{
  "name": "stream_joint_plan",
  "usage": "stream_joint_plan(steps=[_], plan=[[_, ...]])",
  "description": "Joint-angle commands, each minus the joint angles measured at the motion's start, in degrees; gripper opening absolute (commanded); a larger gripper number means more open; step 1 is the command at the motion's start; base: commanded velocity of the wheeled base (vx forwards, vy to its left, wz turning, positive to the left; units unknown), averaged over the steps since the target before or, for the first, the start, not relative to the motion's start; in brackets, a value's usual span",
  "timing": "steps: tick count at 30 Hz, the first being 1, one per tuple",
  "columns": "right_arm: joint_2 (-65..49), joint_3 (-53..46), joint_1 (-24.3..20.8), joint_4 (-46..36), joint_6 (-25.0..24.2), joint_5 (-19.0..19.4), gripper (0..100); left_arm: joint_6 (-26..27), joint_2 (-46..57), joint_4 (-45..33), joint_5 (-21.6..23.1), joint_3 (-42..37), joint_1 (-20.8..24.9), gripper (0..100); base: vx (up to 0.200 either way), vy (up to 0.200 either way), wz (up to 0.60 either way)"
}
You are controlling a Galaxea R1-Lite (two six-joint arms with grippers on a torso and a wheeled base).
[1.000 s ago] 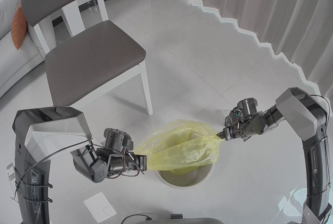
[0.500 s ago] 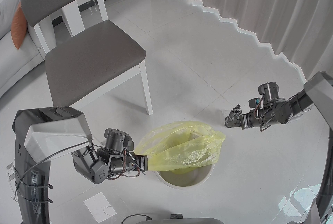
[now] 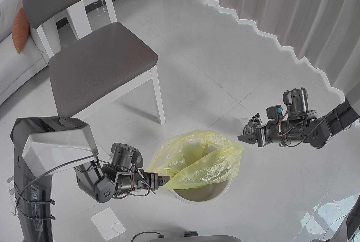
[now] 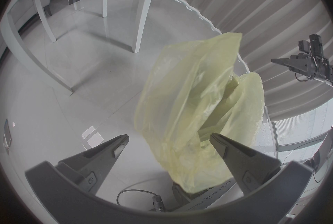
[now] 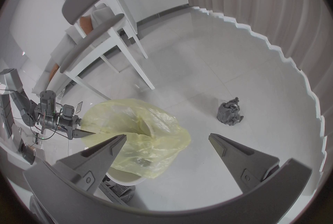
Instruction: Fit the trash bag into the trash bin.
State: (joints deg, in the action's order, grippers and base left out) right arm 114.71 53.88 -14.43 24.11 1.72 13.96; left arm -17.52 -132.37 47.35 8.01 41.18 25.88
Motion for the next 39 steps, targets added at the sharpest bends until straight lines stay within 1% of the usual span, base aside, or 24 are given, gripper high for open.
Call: stream_joint_plan(steps=[1, 3, 5, 9, 11, 12, 13, 14, 15, 16, 17, 18, 19, 20, 28, 32, 35, 39], plan=[[-0.1, -1.76, -2.53, 0.5, 0.57, 0.1, 100, 0.03, 1.94, 0.9, -0.1, -2.24, -0.3, 100, 0.0, 0.0, 0.0], [-0.1, -1.94, -2.97, 0.5, 0.57, 0.1, 100, 0.03, 2.2, 1.52, -0.19, -2.95, -0.39, 100, 0.0, 0.0, 0.0], [0.25, -3.17, -4.73, 0.58, 0.83, 0.1, 100, 0.2, 2.55, 3.36, -0.19, -4.44, -0.57, 100, 0.0, 0.0, 0.0], [1.04, -5.63, -6.04, 1.11, 3.2, 0.63, 100, 0.29, 2.99, 4.77, -0.36, -5.5, -0.57, 100, 0.0, 0.0, 0.0], [1.3, -9.15, -6.4, 4.8, 7.69, 4.15, 100, 0.29, 3.17, 4.86, -0.36, -5.58, -0.57, 100, 0.0, 0.0, 0.0], [1.39, -9.23, -6.4, 5.07, 7.86, 4.41, 100, 0.29, 3.17, 4.86, -0.36, -5.58, -0.57, 100, 0.0, 0.0, 0.0], [2.36, -10.82, -6.04, 8.49, 10.94, 6.7, 100, 0.29, 3.17, 4.86, -0.36, -5.58, -0.57, 100, 0.0, 0.0, 0.0], [2.88, -11.17, -5.87, 9.9, 12.08, 7.31, 100, 0.29, 3.17, 4.95, -0.36, -5.5, -0.57, 100, 0.0, 0.0, 0.0], [4.03, -11.78, -5.17, 12.54, 14.54, 8.63, 100, 0.29, 3.25, 5.03, -0.36, -5.58, -0.57, 100, 0.0, 0.0, 0.0], [4.64, -11.96, -4.64, 13.77, 15.86, 9.24, 100, 0.29, 3.34, 5.21, -0.36, -5.58, -0.57, 100, 0.0, 0.0, 0.0], [5.87, -12.13, -3.32, 16.23, 19.02, 11.71, 100, 0.29, 3.61, 5.47, -0.36, -5.85, -0.57, 100, 0.0, 0.0, 0.0], [6.31, -12.13, -2.62, 16.93, 20.61, 13.82, 100, 0.29, 3.96, 5.65, -0.36, -6.02, -0.48, 100, 0.0, 0.0, 0.0], [7.02, -12.13, -1.91, 17.02, 21.92, 16.8, 100, 0.29, 4.31, 5.65, -0.36, -6.11, -0.48, 100, 0.0, 0.0, 0.0], [7.45, -12.13, -1.65, 17.02, 22.1, 17.77, 100, 0.29, 4.4, 5.65, -0.36, -6.11, -0.57, 100, 0.0, 0.0, 0.0], [10.88, -8.79, -0.68, 17.02, 23.95, 18.82, 100, 0.12, 4.31, 5.74, -0.27, -6.02, -0.92, 100, 0.0, 0.0, 0.0], [11.41, -6.33, 0.2, 16.32, 25.97, 19.26, 100, 0.12, 4.31, 5.74, -0.27, -6.38, -0.83, 100, 0.0, 0.0, 0.0], [11.15, -3.87, 0.72, 13.24, 28.25, 20.06, 100, 0.2, 4.66, 6.7, -0.27, -6.9, -0.83, 100, 0.0, 0.0, 0.0], [11.32, -1.59, 0.81, 10.87, 28.69, 20.14, 100, 0.2, 4.66, 7.58, -0.19, -6.81, -0.74, 100, 0.0, 0.0, 0.0]])
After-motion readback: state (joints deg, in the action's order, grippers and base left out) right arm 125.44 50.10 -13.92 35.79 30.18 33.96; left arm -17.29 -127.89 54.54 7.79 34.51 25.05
